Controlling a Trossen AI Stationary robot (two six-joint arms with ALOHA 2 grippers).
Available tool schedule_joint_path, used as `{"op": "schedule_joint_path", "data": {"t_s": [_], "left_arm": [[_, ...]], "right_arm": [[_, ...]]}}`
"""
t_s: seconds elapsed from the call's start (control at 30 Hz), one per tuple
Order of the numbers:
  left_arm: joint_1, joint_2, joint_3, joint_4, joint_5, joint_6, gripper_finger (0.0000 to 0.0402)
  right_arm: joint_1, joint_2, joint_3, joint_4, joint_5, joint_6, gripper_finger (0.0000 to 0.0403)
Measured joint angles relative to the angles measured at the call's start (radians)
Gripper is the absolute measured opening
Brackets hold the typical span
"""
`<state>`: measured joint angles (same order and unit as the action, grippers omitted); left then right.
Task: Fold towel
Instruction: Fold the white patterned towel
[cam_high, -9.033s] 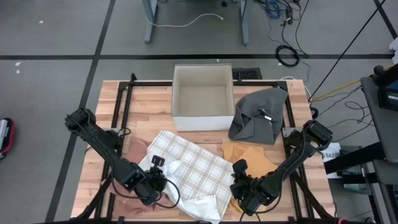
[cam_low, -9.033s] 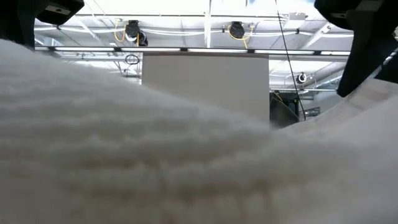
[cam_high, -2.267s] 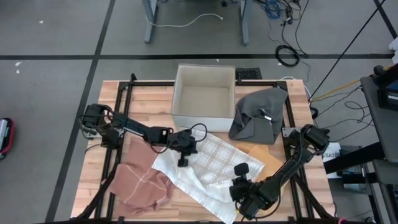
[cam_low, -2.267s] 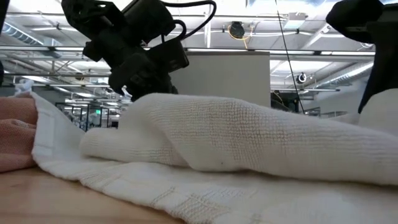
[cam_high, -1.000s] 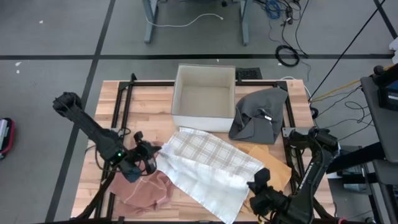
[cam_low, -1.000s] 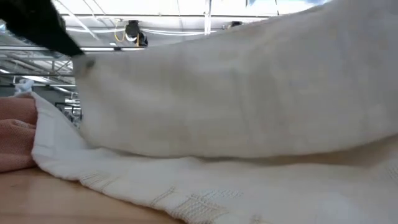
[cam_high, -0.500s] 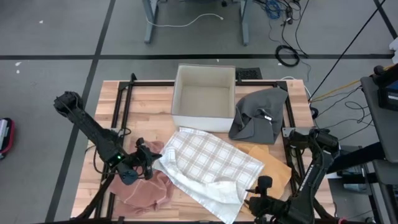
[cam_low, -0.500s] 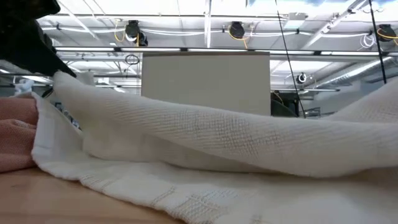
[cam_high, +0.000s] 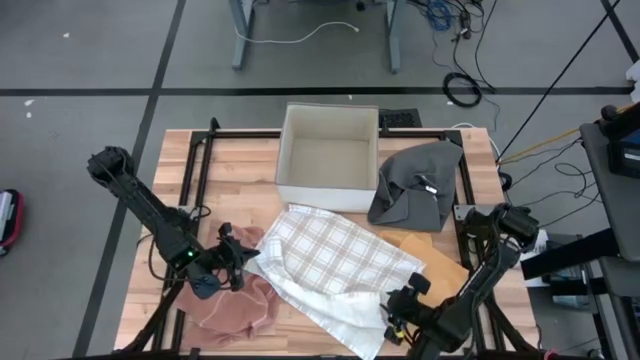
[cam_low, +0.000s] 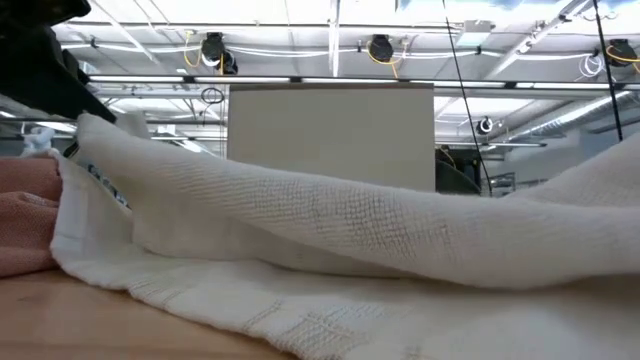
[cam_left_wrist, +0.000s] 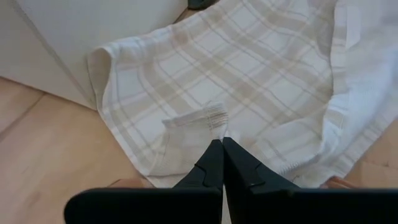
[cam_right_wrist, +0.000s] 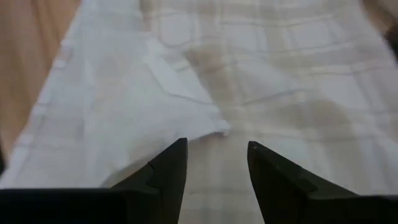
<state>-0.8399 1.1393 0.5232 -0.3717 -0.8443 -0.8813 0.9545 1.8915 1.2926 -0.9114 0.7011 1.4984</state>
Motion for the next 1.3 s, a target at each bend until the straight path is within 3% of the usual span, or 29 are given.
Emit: {"op": "schedule_joint_path", "data": {"t_s": [0.3,0.7,0.93,1.3], "left_arm": [[0.002,0.000,0.000,0.001,0.002,0.022,0.0000],[0.002,0.000,0.000,0.003,0.001,0.027,0.0000],[0.011,0.000,0.000,0.004,-0.002,0.035,0.0000],[0.018,0.000,0.000,0.007,-0.002,0.053,0.0000]], "right_arm": [[0.017,-0.065,0.000,0.088,0.076,0.004,0.0155],[0.013,-0.059,-0.123,0.347,-0.047,0.008,0.0155],[-0.019,-0.060,-0.191,0.500,-0.015,-0.099,0.0155],[-0.080,-0.061,-0.192,0.547,0.007,-0.294,0.0142]]}}
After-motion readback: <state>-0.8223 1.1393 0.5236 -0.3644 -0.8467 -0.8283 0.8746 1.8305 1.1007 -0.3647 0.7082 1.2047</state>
